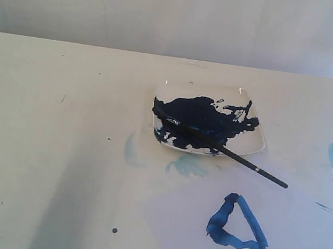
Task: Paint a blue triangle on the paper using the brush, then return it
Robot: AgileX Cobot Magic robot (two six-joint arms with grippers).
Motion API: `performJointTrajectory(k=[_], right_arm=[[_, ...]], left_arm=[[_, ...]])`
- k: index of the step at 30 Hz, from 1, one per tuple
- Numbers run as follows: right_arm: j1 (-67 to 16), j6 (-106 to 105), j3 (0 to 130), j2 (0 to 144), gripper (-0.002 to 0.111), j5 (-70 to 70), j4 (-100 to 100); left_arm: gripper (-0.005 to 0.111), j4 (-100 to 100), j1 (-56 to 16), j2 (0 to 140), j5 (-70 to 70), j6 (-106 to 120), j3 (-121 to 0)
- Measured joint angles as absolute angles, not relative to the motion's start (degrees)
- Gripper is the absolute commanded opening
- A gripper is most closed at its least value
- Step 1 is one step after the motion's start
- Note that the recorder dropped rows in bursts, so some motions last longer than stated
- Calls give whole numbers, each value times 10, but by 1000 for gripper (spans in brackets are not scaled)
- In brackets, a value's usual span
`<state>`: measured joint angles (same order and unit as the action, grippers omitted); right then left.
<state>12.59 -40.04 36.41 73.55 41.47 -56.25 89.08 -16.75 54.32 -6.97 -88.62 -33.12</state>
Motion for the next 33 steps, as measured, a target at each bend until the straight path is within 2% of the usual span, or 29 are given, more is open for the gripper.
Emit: performJointTrajectory(k=[7,14,22,33], right_arm=[[126,-400,336,631,0,449,-563],[126,-400,329,494,0,476,-563],[126,-400,329,407,0,484,-563],[126,-400,328,392,0,488,-563]], left_arm=[[0,854,-167,404,-23,-893,-268],[0,830,-167,272,39,-895,-256],[0,824,-167,244,41,-896,-256],[0,822,-167,244,34,-896,-256]])
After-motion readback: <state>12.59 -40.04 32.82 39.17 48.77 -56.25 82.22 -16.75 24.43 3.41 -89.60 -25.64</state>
